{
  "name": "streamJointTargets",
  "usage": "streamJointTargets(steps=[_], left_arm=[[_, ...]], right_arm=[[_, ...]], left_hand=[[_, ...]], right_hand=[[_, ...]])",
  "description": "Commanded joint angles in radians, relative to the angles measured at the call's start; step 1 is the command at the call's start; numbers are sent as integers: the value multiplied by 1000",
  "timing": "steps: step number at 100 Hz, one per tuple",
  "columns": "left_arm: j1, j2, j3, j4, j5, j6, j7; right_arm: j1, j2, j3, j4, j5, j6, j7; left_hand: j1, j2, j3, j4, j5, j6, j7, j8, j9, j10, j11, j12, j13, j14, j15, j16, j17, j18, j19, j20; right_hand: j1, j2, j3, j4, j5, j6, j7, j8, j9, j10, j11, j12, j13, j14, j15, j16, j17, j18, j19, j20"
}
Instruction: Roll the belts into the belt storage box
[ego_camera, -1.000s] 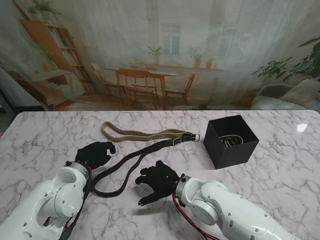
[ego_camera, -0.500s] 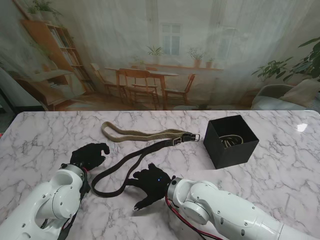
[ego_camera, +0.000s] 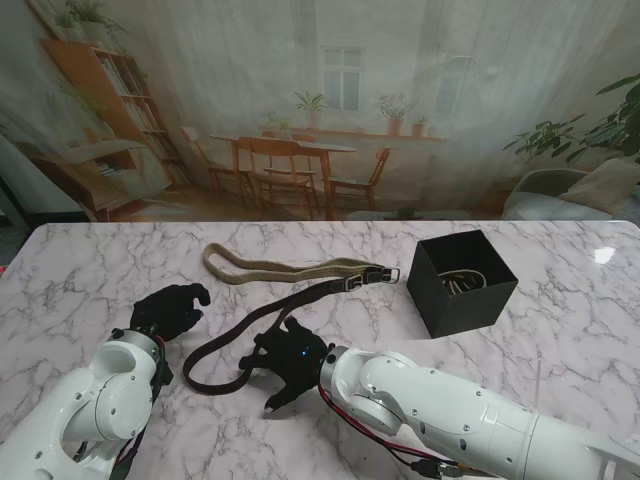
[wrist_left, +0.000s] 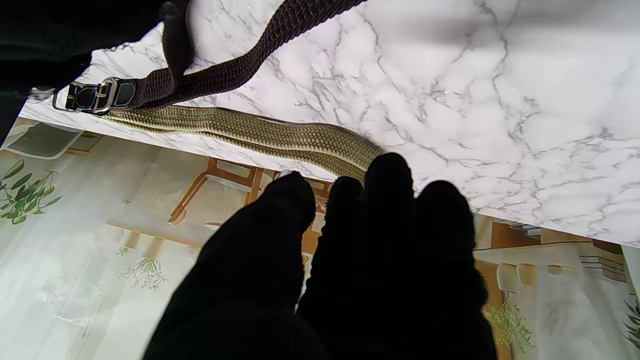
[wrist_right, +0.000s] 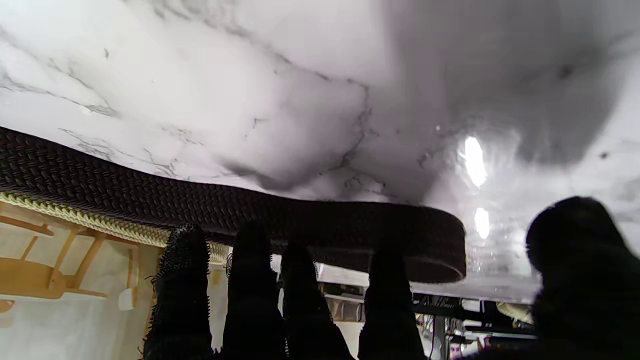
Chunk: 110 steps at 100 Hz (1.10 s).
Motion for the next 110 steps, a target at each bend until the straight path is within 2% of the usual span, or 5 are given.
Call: streamJointTargets(steps=[1,24,31,60,110], left_arm=[[2,-3,4,2,-3,1,-11],[6,-2,1,6,12,-11,-7],[6,-1,3,14,29,-25,-3],[-18,12,-2,90,-44,-269,-33],[-106,61,55,200,-218,-545,-281]], right_arm=[[18,-19,-3,28,11,7,16],[4,-17,-1,49,11,19,-5],[-18,-4,25,38,-3,14,-14],[-144,45,162,-24,-57,-14,-23],[-364,85,403,-132,-130,-70,-12]], left_hand=[[70,1,-12,-12,15,23,-3,-7,8,11,-20,-5,-13,32,-4,-7,-9,12,18,-1],[69,37,-142,10,5,18,-52,-47,-24,20,-73,-29,-69,55,-27,2,-81,21,-6,21],[32,61,-236,26,14,7,-117,-76,-123,21,2,-234,-116,66,-58,6,-133,19,-25,57],[-161,200,-332,-14,54,-59,-234,-111,-236,-92,-268,-669,-387,81,-559,-325,-477,156,-535,-105],[-323,273,-344,-14,16,-148,-377,-256,-303,-248,-344,-804,-545,-115,-781,-558,-570,-20,-1136,-225]], right_hand=[[37,-40,26,18,41,-77,66,28,-26,-11,-21,-19,-35,-1,-23,-5,-20,18,-17,18],[192,-96,1,20,354,-236,404,166,18,-27,20,-46,-11,-6,-2,-10,-6,29,-5,16],[279,-138,-29,-13,389,-274,516,122,67,-54,33,-53,6,-12,7,-15,1,31,6,7],[300,-227,313,-123,507,-333,753,100,559,-331,107,33,217,-98,34,-9,54,59,32,-14],[344,-229,406,-148,585,-208,767,-35,1088,-301,381,321,614,-212,235,168,144,79,56,-28]])
